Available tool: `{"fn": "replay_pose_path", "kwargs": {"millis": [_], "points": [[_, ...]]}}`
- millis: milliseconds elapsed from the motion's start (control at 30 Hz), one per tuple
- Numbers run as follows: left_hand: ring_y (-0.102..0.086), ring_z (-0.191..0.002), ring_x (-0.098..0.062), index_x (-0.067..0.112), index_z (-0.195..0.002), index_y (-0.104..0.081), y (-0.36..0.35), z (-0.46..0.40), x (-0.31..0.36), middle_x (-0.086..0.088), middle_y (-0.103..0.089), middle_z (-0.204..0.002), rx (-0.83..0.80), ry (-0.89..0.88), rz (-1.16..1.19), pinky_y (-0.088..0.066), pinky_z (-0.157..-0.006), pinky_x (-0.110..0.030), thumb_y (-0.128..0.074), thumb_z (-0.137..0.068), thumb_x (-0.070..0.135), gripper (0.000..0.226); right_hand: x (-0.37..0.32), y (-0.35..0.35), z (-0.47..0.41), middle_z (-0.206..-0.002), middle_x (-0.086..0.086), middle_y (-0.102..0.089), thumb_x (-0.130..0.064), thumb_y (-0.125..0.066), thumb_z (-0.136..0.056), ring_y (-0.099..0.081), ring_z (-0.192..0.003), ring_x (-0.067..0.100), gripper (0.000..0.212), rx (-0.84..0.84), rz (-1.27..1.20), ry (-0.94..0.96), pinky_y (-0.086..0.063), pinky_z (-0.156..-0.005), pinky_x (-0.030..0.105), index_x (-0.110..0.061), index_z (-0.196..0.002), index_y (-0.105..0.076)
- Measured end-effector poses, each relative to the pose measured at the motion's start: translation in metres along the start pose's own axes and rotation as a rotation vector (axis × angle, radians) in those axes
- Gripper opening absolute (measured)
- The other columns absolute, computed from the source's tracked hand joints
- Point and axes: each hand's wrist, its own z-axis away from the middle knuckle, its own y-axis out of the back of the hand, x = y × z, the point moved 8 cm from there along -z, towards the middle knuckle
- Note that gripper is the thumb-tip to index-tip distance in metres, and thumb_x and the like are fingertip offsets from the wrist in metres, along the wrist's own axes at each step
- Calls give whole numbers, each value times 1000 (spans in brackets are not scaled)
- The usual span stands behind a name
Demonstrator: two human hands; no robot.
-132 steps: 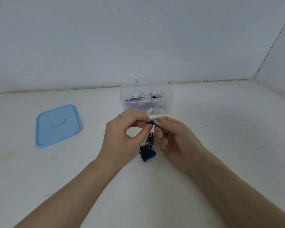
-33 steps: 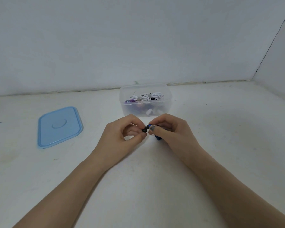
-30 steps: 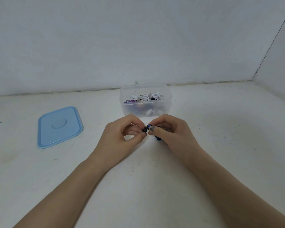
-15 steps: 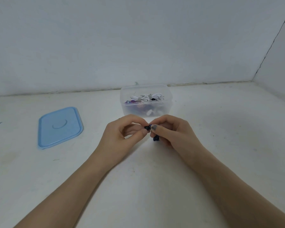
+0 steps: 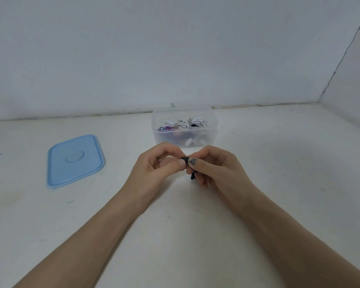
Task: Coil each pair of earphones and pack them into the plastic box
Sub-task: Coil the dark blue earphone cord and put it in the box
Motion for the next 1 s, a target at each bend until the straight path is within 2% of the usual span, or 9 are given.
{"fn": "replay_pose_path", "kwargs": {"millis": [133, 233, 333, 467, 633, 700, 800, 900, 1000], "points": [[-68, -84, -28, 0, -93, -63, 1, -1, -7, -18, -69, -86, 10, 54, 44, -53, -91, -40, -64, -86, 8, 10, 0, -2, 0, -73, 13, -66, 0, -62, -94, -49, -58, 21, 11, -11, 3, 5, -42, -51, 25, -4, -85, -68], [-67, -80, -27, 2, -89, -64, 0, -2, -9, -18, -67, -81, 1, 110, 112, -55, -84, -32, -61, -88, 2, 4, 0, -3, 1, -72, 13, -65, 1, -62, -94, -49, -58, 22, 11, -24, -2, 9, -43, -50, 24, -2, -85, -66], [-66, -75, -26, 2, -83, -61, -1, -4, -10, -18, -64, -77, 9, 172, 138, -55, -78, -25, -53, -92, -9, 16, 1, -5, 1, -72, 12, -66, 1, -62, -94, -51, -57, 21, 11, -35, 8, 12, -44, -51, 25, -1, -85, -66], [-64, -69, -25, 4, -78, -56, -3, -5, -12, -16, -62, -73, 30, 225, 146, -55, -70, -24, -48, -90, -11, 20, 4, -7, 0, -72, 13, -66, 1, -62, -94, -54, -57, 19, 9, -44, 16, 5, -46, -54, 26, 2, -87, -68], [-61, -63, -22, 5, -75, -53, -4, -4, -11, -8, -61, -69, 69, 214, 138, -52, -70, -27, -47, -84, -9, 18, 6, -8, 0, -73, 12, -67, 2, -62, -94, -57, -59, 18, 10, -55, 12, -13, -49, -56, 27, 9, -93, -68], [-60, -62, -23, 5, -76, -53, -5, -3, -11, -9, -59, -68, 76, 216, 142, -50, -71, -30, -46, -84, -10, 18, 7, -8, 0, -74, 13, -68, 2, -62, -94, -58, -60, 18, 10, -62, 7, -21, -49, -56, 27, 9, -93, -69], [-57, -66, -28, 5, -78, -53, -7, -3, -13, -13, -56, -71, 60, 225, 190, -46, -78, -39, -52, -75, 0, 6, 7, -8, 0, -75, 14, -68, 2, -62, -94, -58, -60, 18, 10, -69, -6, -31, -50, -56, 27, 5, -91, -70], [-58, -69, -29, 4, -82, -54, -6, -2, -10, -13, -58, -70, 67, 161, 182, -48, -79, -38, -55, -77, 2, 5, 7, -6, 0, -76, 14, -68, 1, -62, -94, -58, -61, 18, 10, -61, -42, -42, -50, -57, 26, 3, -91, -71], [-64, -70, -22, -2, -88, -56, -6, 1, 6, -2, -65, -70, 92, -25, -19, -50, -78, -29, -61, -90, -8, 8, 8, -4, 0, -77, 15, -69, 0, -61, -94, -58, -61, 18, 11, -55, -109, -65, -50, -57, 26, 1, -91, -72]]}}
